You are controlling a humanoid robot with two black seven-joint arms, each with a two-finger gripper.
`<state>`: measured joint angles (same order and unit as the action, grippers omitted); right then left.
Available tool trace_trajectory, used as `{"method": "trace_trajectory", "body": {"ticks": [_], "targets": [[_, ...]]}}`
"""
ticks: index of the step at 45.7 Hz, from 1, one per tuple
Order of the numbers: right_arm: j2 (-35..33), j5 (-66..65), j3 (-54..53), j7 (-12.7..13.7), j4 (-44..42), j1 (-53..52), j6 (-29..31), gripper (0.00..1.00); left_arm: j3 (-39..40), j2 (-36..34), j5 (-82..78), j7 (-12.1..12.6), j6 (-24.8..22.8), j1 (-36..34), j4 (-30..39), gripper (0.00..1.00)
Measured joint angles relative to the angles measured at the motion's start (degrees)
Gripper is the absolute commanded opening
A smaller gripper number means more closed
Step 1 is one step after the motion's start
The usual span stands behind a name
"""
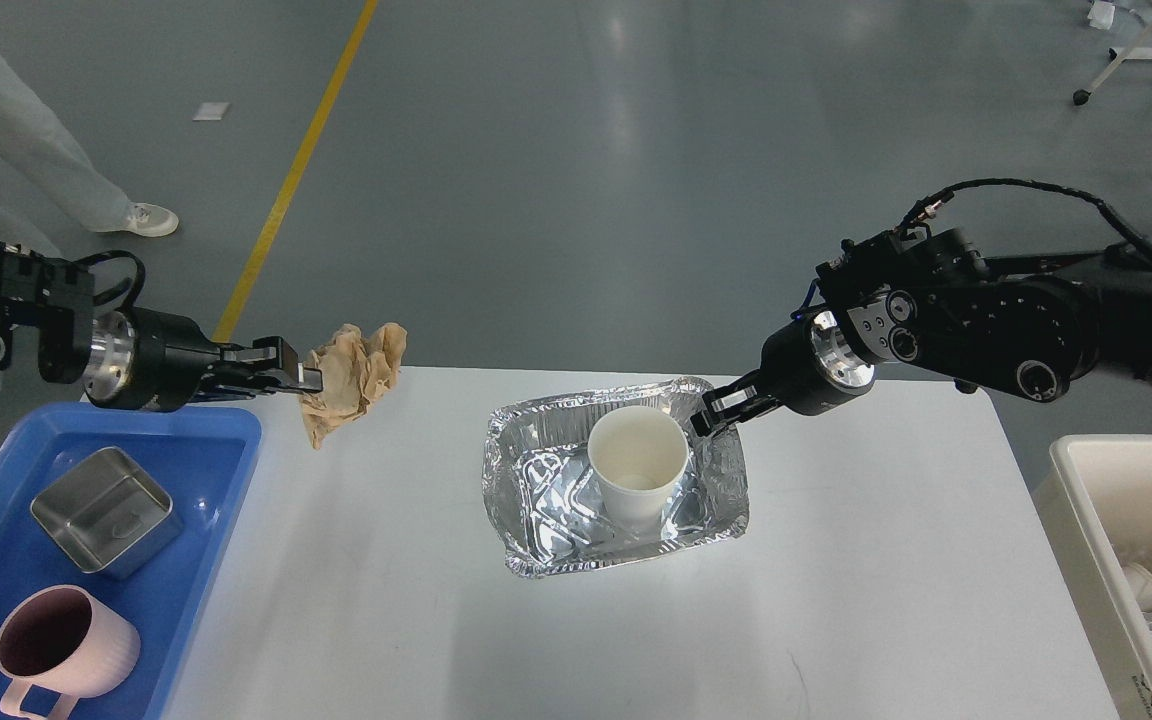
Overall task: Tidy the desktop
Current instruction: 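Lift the paper bag high and swing it over the foil tray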
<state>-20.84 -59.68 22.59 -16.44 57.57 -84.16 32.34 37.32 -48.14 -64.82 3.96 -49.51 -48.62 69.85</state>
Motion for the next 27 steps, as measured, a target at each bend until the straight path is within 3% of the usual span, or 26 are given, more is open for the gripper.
{"method": "trace_trajectory", "body": {"ticks": [8,27], "targets": [[0.24,0.0,0.0,0.0,-1.28,0.54,0.0,0.0,5.93,-7.38,5.08,-0.34,-4.87,-0.74,2.26,0.01],[1.8,0.3,-0.09,0.0,-2.5,0.72,0.0,0.0,11.31,-20.19,16.87,-1.69,-5.5,-8.73,4.26,0.01]]}}
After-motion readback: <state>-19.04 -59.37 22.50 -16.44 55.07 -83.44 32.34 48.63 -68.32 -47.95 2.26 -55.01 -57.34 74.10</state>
